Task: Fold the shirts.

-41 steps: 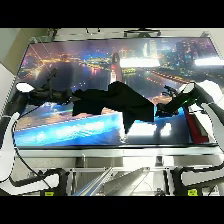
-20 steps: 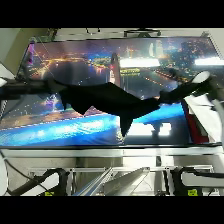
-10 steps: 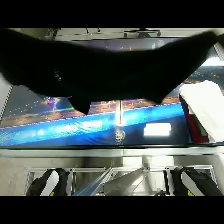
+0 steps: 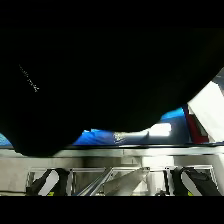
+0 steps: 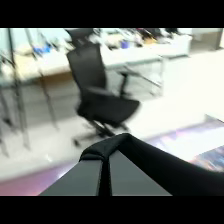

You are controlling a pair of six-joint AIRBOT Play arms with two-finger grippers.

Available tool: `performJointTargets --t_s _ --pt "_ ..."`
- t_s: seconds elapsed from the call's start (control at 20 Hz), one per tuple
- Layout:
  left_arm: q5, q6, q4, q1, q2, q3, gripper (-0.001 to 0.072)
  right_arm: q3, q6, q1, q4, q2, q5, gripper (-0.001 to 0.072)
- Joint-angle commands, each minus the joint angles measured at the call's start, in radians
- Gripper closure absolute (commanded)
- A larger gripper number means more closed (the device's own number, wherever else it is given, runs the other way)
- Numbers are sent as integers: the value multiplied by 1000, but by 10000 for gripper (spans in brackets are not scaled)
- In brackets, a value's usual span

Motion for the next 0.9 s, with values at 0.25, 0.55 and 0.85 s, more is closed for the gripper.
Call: performJointTargets --t_s 0.25,0.55,0.85 --pt "5 95 285 -333 -499 -188 681 -85 39 23 9 -555 105 696" --pt "-38 112 414 -376 -942 41 681 -85 39 28 68 -933 -111 696" --pt "-41 121 550 -351 -981 -55 685 -85 12 27 87 -1014 -138 696"
